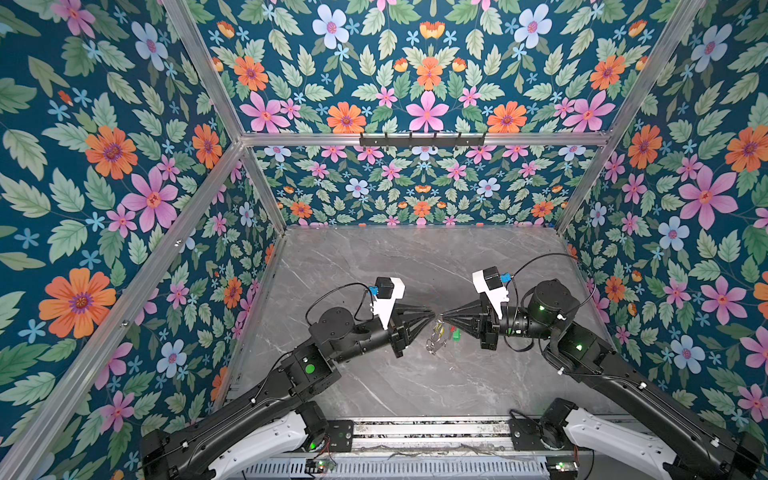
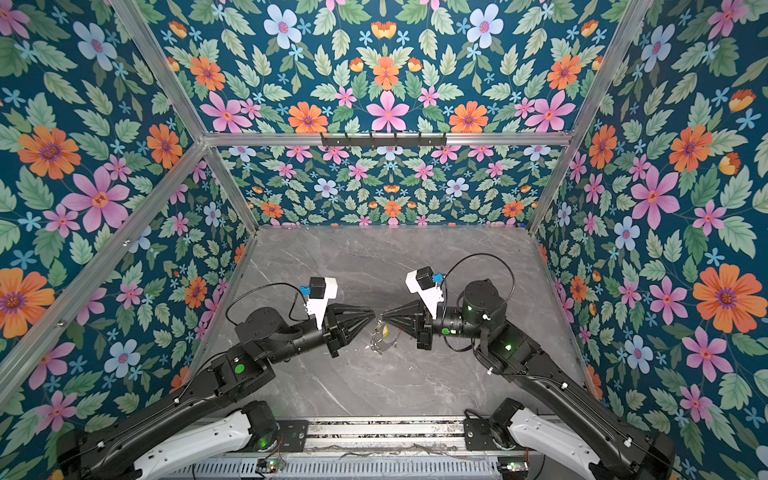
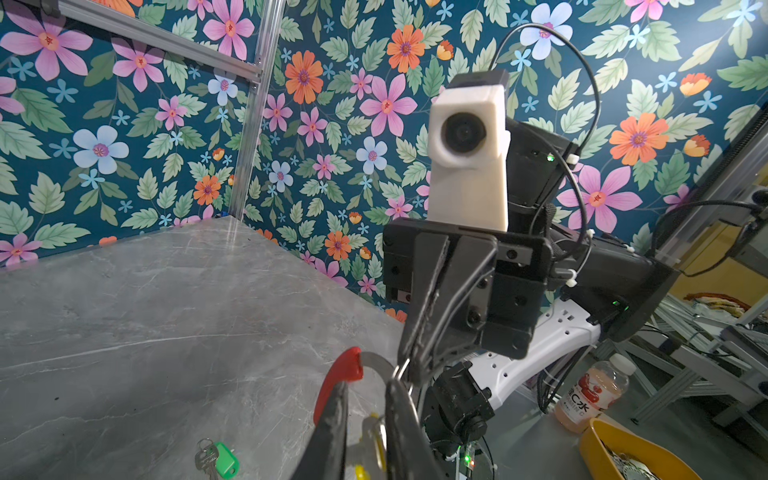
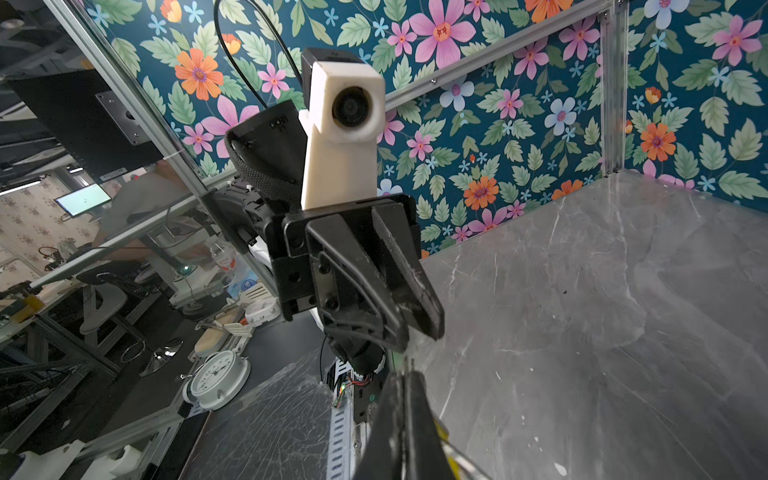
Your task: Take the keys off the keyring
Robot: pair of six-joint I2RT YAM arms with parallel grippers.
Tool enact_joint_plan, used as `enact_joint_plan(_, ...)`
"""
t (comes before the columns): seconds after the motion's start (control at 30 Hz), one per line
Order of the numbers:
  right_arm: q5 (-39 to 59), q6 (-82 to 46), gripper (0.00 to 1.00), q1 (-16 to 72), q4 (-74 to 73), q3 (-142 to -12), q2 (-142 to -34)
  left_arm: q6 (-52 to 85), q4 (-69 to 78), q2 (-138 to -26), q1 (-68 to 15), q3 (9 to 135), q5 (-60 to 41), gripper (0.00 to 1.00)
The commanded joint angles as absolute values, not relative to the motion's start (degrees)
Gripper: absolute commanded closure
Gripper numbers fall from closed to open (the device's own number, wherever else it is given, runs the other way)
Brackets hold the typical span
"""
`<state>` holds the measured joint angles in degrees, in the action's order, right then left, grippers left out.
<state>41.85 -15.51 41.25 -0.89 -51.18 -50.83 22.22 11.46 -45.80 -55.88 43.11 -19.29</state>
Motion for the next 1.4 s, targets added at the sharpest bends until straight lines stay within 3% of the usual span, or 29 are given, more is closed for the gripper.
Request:
enact_joint_plan(0.0, 40.9, -11.6, 1.00, 41.3, 5.1, -53.1, -50.9, 20.8, 10.3, -45.4, -55.8, 43.9, -19.8, 0.76)
enact_joint_plan(0.37, 43.0, -8.4, 1.00, 41.2, 10.4, -56.5, -51.2, 20.8, 16.8, -46.2, -55.8, 41.7, -34.2, 0.65)
enact_joint_plan(0.73, 46.0, -8.5, 1.00, 41.3, 9.9, -56.7, -51.7, 19.1, 14.7, -46.3, -54.8, 41.9, -30.9, 0.58)
enact_joint_plan(0.9, 46.6, -8.7, 1.00, 41.3, 9.6, -56.6, -51.7, 21.5, 18.8, -48.0, -52.1, 41.6, -37.6, 0.57)
enact_joint_plan(1.37, 45.5, -9.8, 1.00, 41.3, 7.0, -56.3, -52.1, 23.9, 22.1, -50.9, -52.1, 40.3, -41.8, 0.79)
